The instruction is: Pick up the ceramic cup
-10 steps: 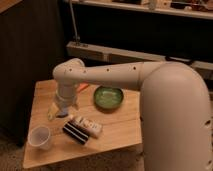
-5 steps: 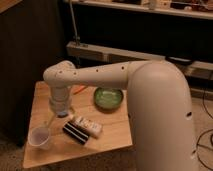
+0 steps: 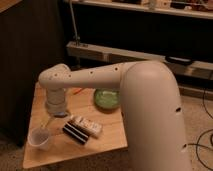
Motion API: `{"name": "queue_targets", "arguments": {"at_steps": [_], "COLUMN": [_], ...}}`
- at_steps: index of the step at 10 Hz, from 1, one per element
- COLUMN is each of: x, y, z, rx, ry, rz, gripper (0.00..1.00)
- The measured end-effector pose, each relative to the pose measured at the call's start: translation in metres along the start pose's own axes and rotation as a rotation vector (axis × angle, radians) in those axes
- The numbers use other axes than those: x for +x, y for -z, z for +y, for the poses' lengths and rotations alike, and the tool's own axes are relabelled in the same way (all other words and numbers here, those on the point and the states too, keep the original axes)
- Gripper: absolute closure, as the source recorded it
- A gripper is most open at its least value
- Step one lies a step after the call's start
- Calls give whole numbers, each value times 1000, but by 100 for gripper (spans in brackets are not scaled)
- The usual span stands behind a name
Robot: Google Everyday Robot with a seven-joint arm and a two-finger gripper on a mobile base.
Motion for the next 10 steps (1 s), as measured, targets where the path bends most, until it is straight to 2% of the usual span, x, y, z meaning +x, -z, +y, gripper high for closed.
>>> {"name": "queue_targets", "arguments": {"at_steps": [1,3,10], "x": [-1,-3,-25], "y": [-3,-15,-55], "z": [3,8,22], "rx": [-1,11,35], "ry": [4,17,42], "rz": [0,8,39], "gripper": [25,44,47]}}
